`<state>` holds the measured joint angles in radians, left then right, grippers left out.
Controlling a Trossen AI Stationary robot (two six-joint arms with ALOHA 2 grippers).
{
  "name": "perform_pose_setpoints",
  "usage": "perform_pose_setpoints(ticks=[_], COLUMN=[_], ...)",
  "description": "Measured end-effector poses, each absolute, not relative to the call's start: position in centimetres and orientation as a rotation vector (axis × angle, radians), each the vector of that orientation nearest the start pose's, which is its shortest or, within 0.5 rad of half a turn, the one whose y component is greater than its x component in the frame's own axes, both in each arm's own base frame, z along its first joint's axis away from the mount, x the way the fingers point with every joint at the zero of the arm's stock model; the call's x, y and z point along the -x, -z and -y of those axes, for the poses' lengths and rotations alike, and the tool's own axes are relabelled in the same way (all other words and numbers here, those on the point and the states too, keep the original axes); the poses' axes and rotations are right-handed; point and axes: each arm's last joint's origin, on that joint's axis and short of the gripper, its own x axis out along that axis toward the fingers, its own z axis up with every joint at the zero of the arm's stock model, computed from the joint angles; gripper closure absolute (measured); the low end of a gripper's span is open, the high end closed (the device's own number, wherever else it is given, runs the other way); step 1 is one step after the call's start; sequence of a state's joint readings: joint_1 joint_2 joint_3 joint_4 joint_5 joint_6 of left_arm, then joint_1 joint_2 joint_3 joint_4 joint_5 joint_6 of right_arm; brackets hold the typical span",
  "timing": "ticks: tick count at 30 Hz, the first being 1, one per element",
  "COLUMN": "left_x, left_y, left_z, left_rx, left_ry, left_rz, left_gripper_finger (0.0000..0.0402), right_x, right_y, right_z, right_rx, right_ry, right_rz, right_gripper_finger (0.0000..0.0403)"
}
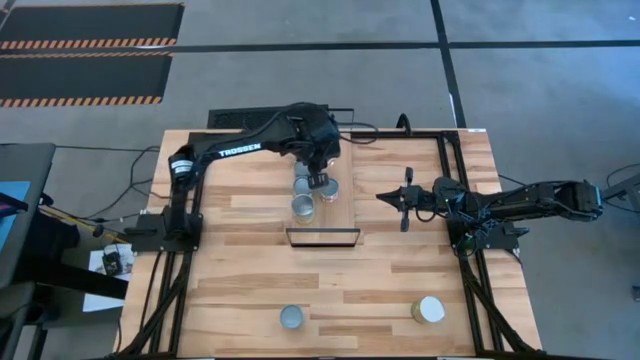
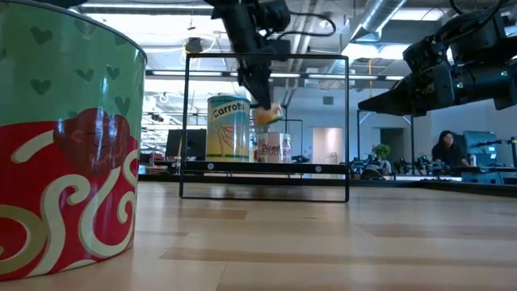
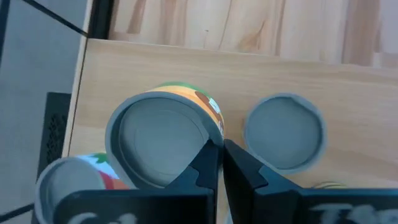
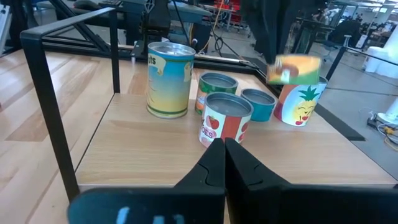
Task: Pick and place cans onto a shelf
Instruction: Put the small canned mushrooms on the shelf aligned with the small tuna can
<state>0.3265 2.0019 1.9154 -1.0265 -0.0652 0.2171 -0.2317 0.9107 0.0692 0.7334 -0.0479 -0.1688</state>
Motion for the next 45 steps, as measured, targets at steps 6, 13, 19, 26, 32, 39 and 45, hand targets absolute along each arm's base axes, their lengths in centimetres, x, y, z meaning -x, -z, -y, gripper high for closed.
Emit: perform_pose_setpoints(ticks=[6, 13, 19, 26, 32, 39, 45], left_x=[-41.4, -41.9, -42.1, -42.0, -41.9, -42.5, -42.4], left_y=[-26.7, -25.4, -24.6, -24.4, -24.4, -23.1, -23.1], left_z=[-14.5, -15.4, -15.3, -15.3, -15.2, -15.2, -15.2], left_rx=[-0.039, -0.011, 0.007, 0.022, 0.033, 0.031, 0.032], left_ry=[-0.203, -0.196, -0.176, -0.173, -0.17, -0.159, -0.152], left_rz=[-1.172, -1.173, -1.171, -1.184, -1.192, -1.204, -1.213], left_gripper_finger=[0.0401, 0.0401, 0.0401, 0.0401, 0.0401, 0.0401, 0.0401], right_x=[-15.8, -15.8, -15.8, -15.8, -15.8, -15.8, -15.8], right_y=[-15.9, -15.9, -15.9, -15.9, -15.9, -15.9, -15.9], right_z=[3.6, 3.6, 3.6, 3.6, 3.6, 3.6, 3.6], right_rx=[0.153, 0.153, 0.157, 0.158, 0.158, 0.16, 0.161], right_ry=[0.174, 0.173, 0.173, 0.173, 0.173, 0.173, 0.173], right_rz=[-0.122, -0.123, -0.124, -0.123, -0.123, -0.124, -0.124], right_gripper_finger=[0.0392, 0.0392, 0.0392, 0.0392, 0.0392, 0.0392, 0.0392])
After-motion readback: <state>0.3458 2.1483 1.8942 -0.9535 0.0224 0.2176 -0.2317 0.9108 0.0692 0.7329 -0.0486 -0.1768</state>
